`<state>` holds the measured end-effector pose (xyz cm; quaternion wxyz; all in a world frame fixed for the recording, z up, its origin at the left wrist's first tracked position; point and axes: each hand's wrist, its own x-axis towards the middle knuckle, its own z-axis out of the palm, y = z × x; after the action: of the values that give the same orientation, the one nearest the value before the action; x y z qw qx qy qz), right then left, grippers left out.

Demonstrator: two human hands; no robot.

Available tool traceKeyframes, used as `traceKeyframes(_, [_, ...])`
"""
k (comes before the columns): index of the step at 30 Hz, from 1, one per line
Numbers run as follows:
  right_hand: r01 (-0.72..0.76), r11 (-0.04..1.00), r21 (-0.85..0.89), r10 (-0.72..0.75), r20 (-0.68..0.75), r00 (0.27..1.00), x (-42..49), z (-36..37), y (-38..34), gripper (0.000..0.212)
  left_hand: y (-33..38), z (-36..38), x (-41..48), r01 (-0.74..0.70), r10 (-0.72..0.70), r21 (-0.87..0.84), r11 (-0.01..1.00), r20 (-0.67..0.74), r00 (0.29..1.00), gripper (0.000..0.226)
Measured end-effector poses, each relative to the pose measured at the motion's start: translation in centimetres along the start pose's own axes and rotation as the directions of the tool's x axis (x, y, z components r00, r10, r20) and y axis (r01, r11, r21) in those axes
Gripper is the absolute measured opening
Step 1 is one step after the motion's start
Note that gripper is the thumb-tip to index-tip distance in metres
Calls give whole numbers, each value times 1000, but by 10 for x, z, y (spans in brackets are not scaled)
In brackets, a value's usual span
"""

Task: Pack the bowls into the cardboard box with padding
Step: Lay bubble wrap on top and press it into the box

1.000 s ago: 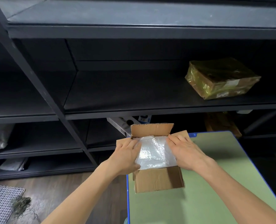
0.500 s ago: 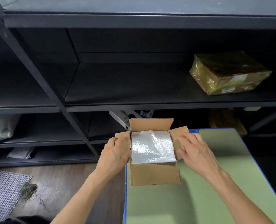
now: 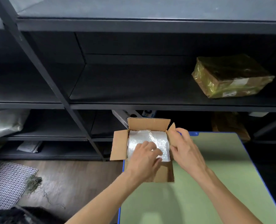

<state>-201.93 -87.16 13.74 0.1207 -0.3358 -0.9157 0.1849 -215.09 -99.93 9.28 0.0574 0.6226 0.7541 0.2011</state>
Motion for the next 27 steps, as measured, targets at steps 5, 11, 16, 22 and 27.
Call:
traceKeyframes(5, [-8,1000,9,8,-7,1000,-8,-6,7,31,13,14,21,16,-17,11,1000,61,998,25])
traceKeyframes(11, [-34,995,89,34,1,999,-19,-12,16,33,12,12,7,13,-10,-27,1000,90,996,49])
traceKeyframes(16, [-11,993,114,11,1,1000,-19,-4,15,34,6,20,-2,71,-67,-70,995,57,996,25])
traceKeyframes(22, [53,999,-13,-53,-43,998,-18,-9,11,31,10,26,2,88,-89,-57,994,-8,996,29])
traceKeyframes(27, [93,993,-71,-97,-66,993,-17,-13,14,16,-1,12,-6,81,-87,-50,996,-133,987,32])
